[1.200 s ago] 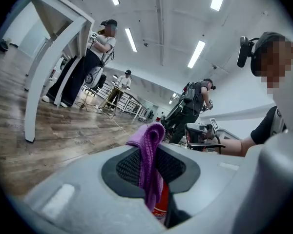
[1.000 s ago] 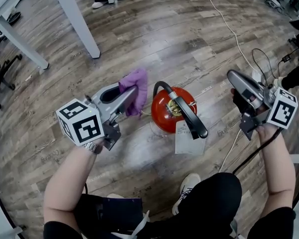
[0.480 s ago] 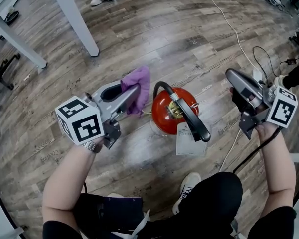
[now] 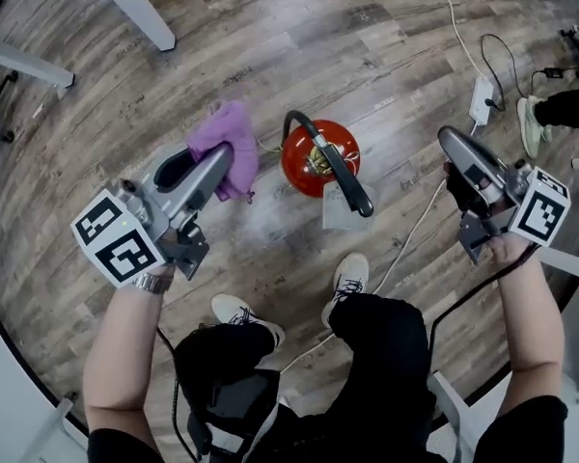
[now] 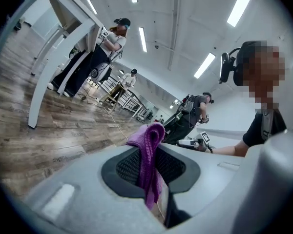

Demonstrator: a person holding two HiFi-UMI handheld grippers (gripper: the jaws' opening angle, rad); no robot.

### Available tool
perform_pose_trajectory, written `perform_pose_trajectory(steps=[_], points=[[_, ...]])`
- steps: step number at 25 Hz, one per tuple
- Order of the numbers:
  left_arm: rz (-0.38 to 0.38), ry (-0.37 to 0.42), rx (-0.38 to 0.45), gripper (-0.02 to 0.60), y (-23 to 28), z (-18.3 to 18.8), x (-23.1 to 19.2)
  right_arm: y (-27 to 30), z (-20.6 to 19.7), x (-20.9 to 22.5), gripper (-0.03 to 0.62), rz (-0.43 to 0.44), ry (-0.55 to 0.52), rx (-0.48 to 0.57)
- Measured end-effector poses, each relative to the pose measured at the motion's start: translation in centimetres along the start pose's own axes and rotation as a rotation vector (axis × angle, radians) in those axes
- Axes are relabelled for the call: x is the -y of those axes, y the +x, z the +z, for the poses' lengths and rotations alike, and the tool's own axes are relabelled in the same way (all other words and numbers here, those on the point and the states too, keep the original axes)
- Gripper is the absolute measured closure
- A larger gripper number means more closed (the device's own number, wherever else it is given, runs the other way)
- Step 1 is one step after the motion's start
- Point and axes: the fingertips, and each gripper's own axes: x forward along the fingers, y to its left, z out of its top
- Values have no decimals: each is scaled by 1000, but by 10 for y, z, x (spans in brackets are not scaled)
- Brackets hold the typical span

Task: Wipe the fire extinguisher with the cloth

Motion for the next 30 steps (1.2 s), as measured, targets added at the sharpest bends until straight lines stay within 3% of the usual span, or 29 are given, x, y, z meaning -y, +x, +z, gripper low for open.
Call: perform_pose_trajectory(steps=[3,7,12,20,25,30], points=[[41,-60,-31,519,-35,30,42,-27,21,-44,589,-32,67,-34],[58,-88,-82,518,-66,84,107,-69,60,-100,589,-102,78,-44],[62,-74,-140,518,-88,160,188,-110,110,-173,589,-140,61,-45],[11,-30,-91,517,-89,265,307,-166,175,-289,589,-119,-27,-56],[-34,-25,-92,517,-104,279,349,-185,184,-327,589,-125,-11,29],[-106,-52,-127,517,-135,267,366,-191,160,-357,589,-205,-7,77]])
